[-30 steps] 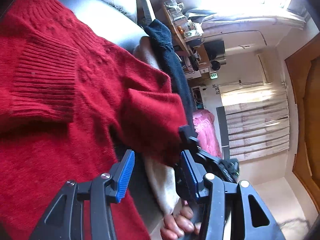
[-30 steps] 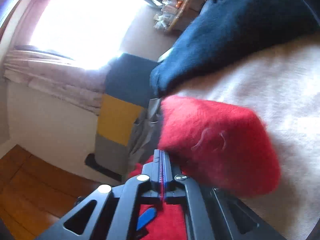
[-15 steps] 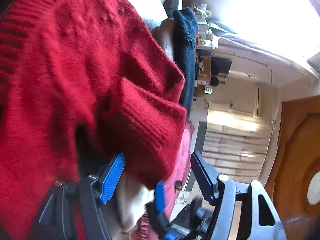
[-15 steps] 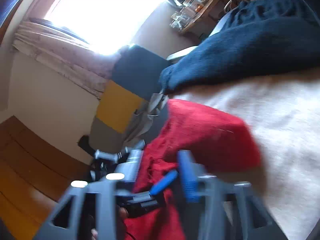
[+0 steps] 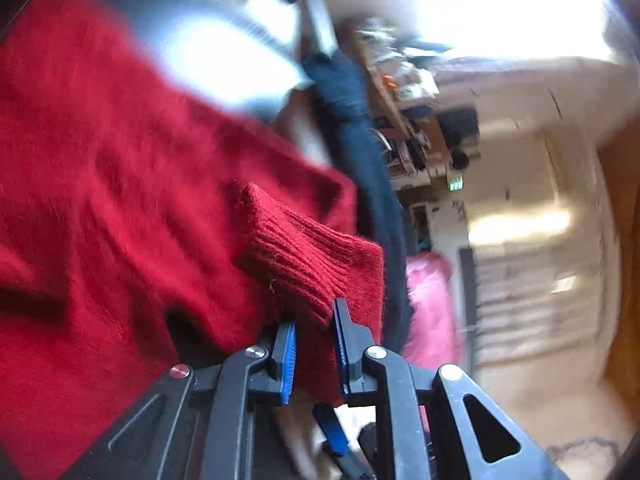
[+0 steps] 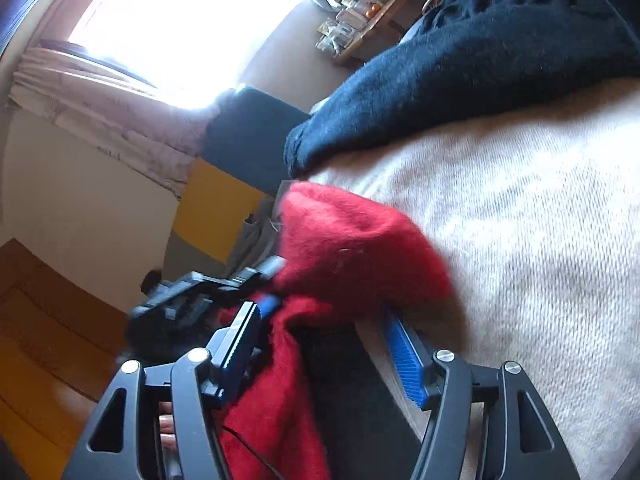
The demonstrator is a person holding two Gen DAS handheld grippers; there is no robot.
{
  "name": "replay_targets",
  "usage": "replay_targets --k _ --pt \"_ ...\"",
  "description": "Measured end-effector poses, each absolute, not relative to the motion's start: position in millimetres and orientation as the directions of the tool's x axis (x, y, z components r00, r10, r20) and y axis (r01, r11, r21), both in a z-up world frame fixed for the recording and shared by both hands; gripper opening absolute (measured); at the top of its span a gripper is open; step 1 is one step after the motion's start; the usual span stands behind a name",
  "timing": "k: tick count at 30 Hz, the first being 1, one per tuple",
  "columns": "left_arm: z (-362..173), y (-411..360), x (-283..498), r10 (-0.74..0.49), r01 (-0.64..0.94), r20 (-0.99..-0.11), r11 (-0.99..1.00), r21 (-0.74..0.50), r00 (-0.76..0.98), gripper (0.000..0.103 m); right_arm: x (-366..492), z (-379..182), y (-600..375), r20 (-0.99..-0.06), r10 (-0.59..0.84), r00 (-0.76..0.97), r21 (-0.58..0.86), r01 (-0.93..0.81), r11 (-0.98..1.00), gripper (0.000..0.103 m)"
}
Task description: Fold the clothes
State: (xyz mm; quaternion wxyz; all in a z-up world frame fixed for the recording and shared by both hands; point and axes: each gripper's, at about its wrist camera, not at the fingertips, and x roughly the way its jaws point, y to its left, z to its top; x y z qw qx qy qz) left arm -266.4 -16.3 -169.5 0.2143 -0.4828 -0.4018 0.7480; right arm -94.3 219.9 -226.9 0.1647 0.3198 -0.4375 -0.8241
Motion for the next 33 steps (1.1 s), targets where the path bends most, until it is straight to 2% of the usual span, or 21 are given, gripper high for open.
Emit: replay_targets --k 3,7,14,23,30,33 --pt "-126 -34 -262 0.666 -0.033 -0.551 -0.652 -0.758 -0.503 0.015 -94 -227 212 -0.402 -0.557 -0.727 0.813 -0.004 -0.582 0.065" --pt "-85 -80 -258 0.628 -0.067 -0.504 -0.662 -0.746 -0.593 0.013 -94 -227 200 -0.428 -0.567 -0.704 0.803 -0.009 -0.596 0.066" --pt "-62 -183 -226 0.535 -0.044 -0.497 -0.710 -0.703 -0.683 0.010 -101 -222 164 -0.459 -0.611 -0.645 0.789 0.021 -0.614 0.067" --pt "-99 -287 -175 0.438 0.099 -0.530 -0.697 -0.710 -0.726 0.009 -108 -219 114 -0.507 -0.652 -0.564 0.759 0.068 -0.648 0.067" --pt "-156 -328 -155 0.474 0.218 -0.609 -0.646 -0.731 -0.636 0.012 -107 -219 77 -0.556 -0.656 -0.510 0.706 0.127 -0.697 0.070" --pt "-181 -345 -132 0.496 0.245 -0.582 -0.587 -0.772 -0.645 0.015 -107 -222 66 -0.570 -0.657 -0.493 0.691 0.145 -0.708 0.072"
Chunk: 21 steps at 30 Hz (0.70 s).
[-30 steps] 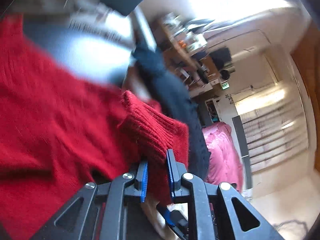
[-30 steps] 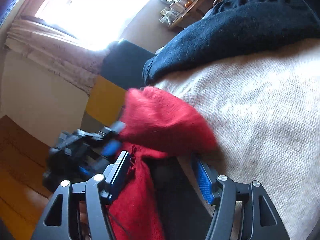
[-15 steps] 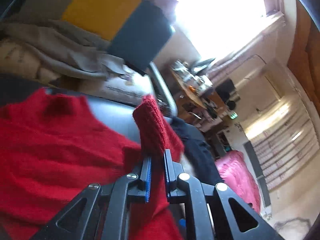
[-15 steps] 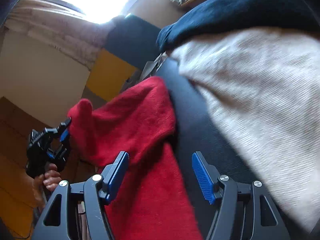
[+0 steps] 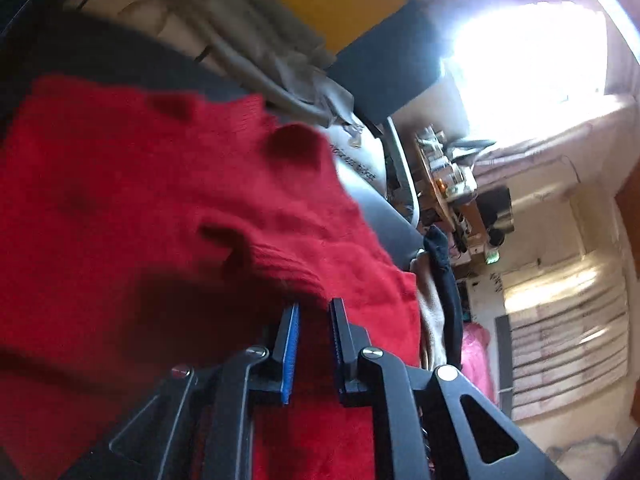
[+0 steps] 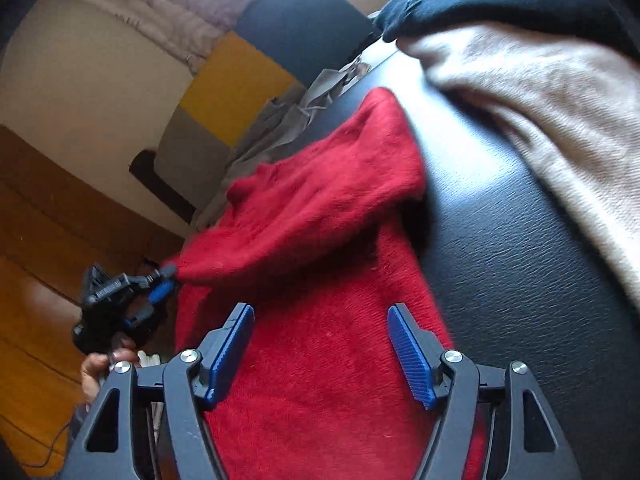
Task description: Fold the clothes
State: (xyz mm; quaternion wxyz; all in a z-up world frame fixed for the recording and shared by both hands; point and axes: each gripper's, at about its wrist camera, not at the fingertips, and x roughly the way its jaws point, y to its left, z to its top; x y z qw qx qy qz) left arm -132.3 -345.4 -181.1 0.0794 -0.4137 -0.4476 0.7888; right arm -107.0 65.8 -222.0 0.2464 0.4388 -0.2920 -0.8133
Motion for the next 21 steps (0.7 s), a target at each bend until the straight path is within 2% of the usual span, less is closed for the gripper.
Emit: replay_targets --k 9,12,16,20,21 --pt "-232 -388 -89 0.509 0.331 -0.423 -0.264 -0.906 -0.750 0.028 -107 -228 52 -0.562 -0.654 -0.506 0.659 0.203 -0.724 0.081" --pt "-234 -384 -96 0.494 0.360 -0.473 -0.309 -0.880 -0.730 0.034 -104 -228 50 -0.557 -0.656 -0.510 0.646 0.230 -0.728 0.083" --pt "-226 -379 -113 0.474 0.367 -0.481 -0.317 -0.874 -0.737 0.047 -105 -226 46 -0.555 -0.658 -0.509 0.644 0.238 -0.727 0.085" --pt "-212 -373 -134 0.426 0.375 -0.537 -0.408 -0.832 -0.728 0.044 -106 -227 52 -0.540 -0.676 -0.502 0.676 0.220 -0.703 0.085" --pt "-208 -370 -138 0.429 0.354 -0.539 -0.439 -0.826 -0.725 0.032 -106 -227 53 -0.535 -0.680 -0.501 0.683 0.217 -0.698 0.085"
